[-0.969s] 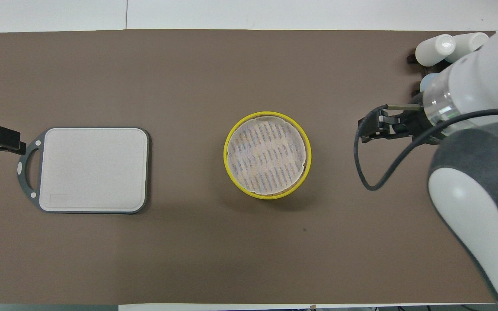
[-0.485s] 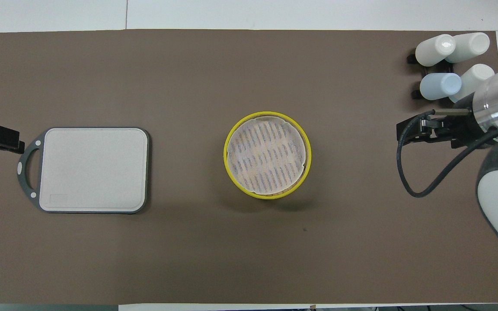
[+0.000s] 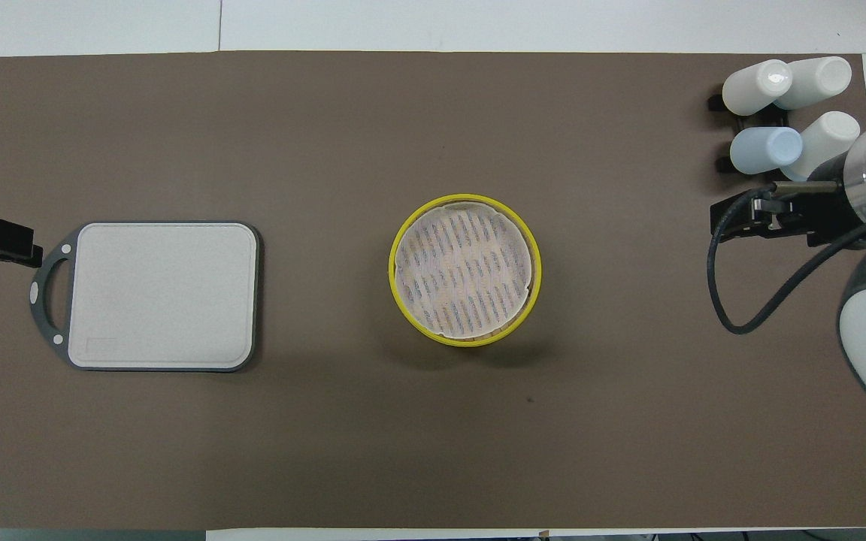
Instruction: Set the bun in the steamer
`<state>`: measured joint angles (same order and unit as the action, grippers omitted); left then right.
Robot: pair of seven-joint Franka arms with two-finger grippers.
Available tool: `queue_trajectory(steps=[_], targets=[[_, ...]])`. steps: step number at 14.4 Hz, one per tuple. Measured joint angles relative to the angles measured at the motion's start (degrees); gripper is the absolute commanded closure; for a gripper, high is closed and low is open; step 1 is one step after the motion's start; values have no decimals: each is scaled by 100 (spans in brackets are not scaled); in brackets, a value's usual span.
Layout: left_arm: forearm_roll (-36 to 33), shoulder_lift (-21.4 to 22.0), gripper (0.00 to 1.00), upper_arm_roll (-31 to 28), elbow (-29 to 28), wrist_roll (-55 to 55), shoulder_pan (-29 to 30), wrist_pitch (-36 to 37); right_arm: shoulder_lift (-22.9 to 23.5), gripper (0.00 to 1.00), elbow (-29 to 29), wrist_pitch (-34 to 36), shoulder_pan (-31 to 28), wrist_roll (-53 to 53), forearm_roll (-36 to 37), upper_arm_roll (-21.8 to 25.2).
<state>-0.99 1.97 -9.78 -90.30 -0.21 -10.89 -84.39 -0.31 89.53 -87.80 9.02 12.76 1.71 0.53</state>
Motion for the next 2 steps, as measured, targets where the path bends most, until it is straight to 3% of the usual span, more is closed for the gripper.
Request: queue_trajectory(steps=[2], targets=[[0, 0, 0, 0, 0, 0, 0, 0, 0, 0, 5, 0, -1, -84, 2, 0]])
